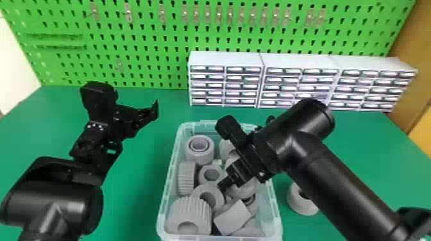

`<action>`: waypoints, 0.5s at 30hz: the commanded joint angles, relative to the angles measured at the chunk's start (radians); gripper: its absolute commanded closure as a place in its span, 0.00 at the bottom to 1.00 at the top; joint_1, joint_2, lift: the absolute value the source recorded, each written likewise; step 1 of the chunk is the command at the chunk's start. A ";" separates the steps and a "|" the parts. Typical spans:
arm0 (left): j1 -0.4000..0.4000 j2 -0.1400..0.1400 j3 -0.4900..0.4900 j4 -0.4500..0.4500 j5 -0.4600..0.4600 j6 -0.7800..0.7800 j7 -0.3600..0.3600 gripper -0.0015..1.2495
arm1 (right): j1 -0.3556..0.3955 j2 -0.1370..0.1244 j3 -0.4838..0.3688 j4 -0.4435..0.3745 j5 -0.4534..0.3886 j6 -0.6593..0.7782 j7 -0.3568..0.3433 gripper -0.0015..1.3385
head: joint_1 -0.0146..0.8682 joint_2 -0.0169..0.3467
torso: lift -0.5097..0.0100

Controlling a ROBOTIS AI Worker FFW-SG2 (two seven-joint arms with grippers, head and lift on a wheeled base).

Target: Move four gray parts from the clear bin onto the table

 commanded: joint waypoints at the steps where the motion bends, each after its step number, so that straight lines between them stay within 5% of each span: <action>1: 0.000 0.000 -0.002 0.001 0.001 0.000 0.000 0.09 | -0.013 0.002 0.018 0.000 0.016 -0.001 0.000 0.52 | 0.78 0.14 | 0.89; 15: 0.003 0.000 0.000 0.000 0.004 0.000 0.000 0.09 | -0.007 0.010 0.043 -0.040 0.123 0.002 0.000 0.79 | 0.78 0.14 | 0.89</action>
